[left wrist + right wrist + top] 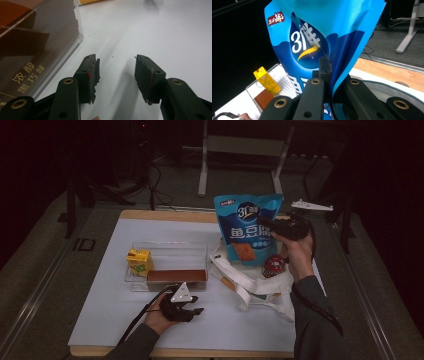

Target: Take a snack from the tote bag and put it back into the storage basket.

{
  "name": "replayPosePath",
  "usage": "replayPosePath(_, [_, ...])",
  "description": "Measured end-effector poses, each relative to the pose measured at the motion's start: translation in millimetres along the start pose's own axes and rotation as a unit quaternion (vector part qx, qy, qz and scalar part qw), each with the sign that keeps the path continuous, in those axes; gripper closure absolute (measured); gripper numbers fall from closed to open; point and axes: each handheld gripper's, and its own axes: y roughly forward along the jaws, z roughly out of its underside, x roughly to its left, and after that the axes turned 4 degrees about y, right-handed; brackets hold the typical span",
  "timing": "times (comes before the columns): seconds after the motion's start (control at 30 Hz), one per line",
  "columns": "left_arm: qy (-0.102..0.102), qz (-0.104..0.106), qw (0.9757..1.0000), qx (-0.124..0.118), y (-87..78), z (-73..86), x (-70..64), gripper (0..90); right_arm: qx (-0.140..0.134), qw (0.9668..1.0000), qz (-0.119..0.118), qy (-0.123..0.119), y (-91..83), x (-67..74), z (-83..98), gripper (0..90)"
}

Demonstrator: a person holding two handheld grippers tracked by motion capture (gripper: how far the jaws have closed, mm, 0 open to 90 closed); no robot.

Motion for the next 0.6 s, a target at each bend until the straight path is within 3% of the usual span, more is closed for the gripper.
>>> replayPosePath(0.6, [0.007,0.000,1.0000,0.004,-0.1,-0.2,-0.6,52.0,-0.005,0.9994,-0.035,-0.004,10.6,29.9,-13.0,89.6])
